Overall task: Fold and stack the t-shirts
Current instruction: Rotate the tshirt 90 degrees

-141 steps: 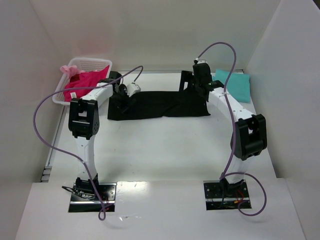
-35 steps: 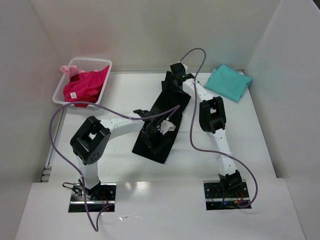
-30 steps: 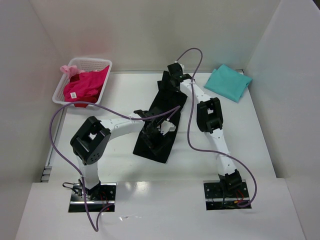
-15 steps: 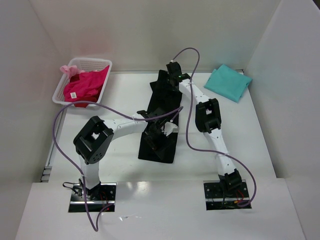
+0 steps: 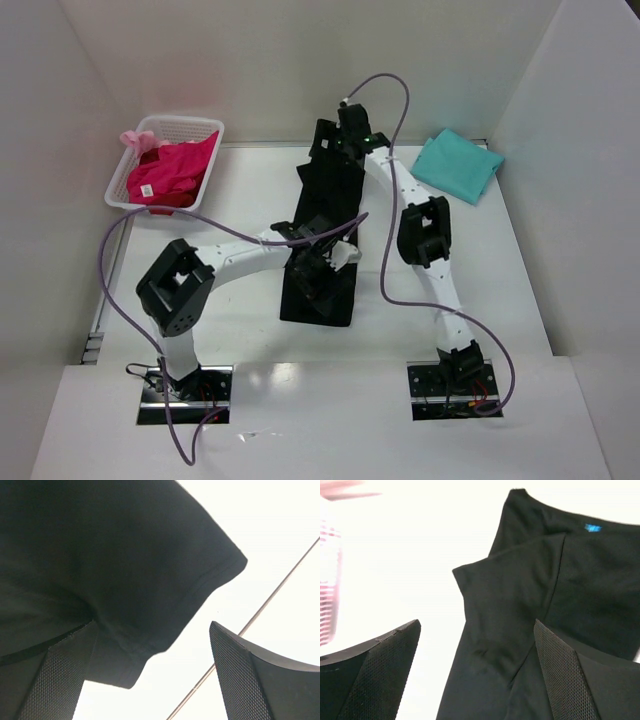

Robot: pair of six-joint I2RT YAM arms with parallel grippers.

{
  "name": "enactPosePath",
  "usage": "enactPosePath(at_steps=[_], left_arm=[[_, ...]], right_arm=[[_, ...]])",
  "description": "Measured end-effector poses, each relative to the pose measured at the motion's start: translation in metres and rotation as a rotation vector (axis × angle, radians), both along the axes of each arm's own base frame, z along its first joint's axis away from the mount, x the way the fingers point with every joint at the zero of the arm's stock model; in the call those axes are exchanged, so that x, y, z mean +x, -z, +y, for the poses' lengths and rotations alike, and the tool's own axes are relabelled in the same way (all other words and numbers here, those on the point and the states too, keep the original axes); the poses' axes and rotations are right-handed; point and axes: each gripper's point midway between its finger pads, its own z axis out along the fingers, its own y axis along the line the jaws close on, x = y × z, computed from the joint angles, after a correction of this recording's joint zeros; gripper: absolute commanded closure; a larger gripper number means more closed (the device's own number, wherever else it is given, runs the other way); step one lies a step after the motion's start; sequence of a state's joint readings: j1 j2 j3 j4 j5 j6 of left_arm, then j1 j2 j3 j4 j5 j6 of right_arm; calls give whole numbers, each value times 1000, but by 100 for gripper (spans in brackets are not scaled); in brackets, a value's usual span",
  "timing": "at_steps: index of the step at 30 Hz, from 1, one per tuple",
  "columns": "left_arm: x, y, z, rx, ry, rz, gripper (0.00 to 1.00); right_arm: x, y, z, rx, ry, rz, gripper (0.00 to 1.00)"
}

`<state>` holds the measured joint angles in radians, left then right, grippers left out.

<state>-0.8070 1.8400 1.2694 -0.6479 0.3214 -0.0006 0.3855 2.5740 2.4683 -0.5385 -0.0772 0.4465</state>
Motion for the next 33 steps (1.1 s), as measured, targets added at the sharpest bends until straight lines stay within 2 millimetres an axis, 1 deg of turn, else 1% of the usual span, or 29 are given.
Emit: enactPosePath(at_steps=[2,5,6,8,9,11,13,14,16,18,20,22,24,26,28,30,33], left_arm=[[4,-12,0,-14,-11,-40,0],[14,-32,2,-30,-33,-123,0],[19,-39,3,-35,-46,-154,0],[30,-54,7,-44,-88,-226,0],[36,-61,9,-42,-107,-265,0],[49,-75,15,-43,-150,-340,0],[62,-86,21,-44,-202,-399,0],[67,-90,23,-47,-223,-423,0],[76,-94,26,-48,-257,-458,0],[80,-93,27,-48,-280,-469,0],[79,-88,29,-39,-289,-466,0],[79,-85,30,-33,-290,-462,0],[81,-84,30,-33,-293,-462,0],[82,-81,29,-32,-294,-457,0],[84,-75,28,-25,-293,-449,0],[85,-64,28,-5,-292,-433,0],[85,-39,28,45,-298,-385,0]], right_arm=[[-4,-27,-5,8,3,-33,1],[-13,-69,-23,-5,40,-100,1],[-16,-83,-33,-16,68,-126,1],[-23,-105,-59,-40,143,-169,1],[-24,-113,-73,-51,184,-187,1],[-20,-125,-108,-66,270,-220,5],[-11,-126,-145,-71,339,-233,5],[-6,-123,-166,-70,371,-232,5],[1,-107,-202,-68,420,-203,5],[12,-90,-234,-54,450,-178,3],[23,-68,-255,-34,460,-144,1],[37,-49,-262,-10,444,-123,1],[51,-31,-258,11,411,-105,0],[63,-17,-245,29,372,-94,0],[70,-6,-231,39,337,-83,0],[71,3,-216,43,307,-68,0],[69,13,-198,39,282,-47,0]])
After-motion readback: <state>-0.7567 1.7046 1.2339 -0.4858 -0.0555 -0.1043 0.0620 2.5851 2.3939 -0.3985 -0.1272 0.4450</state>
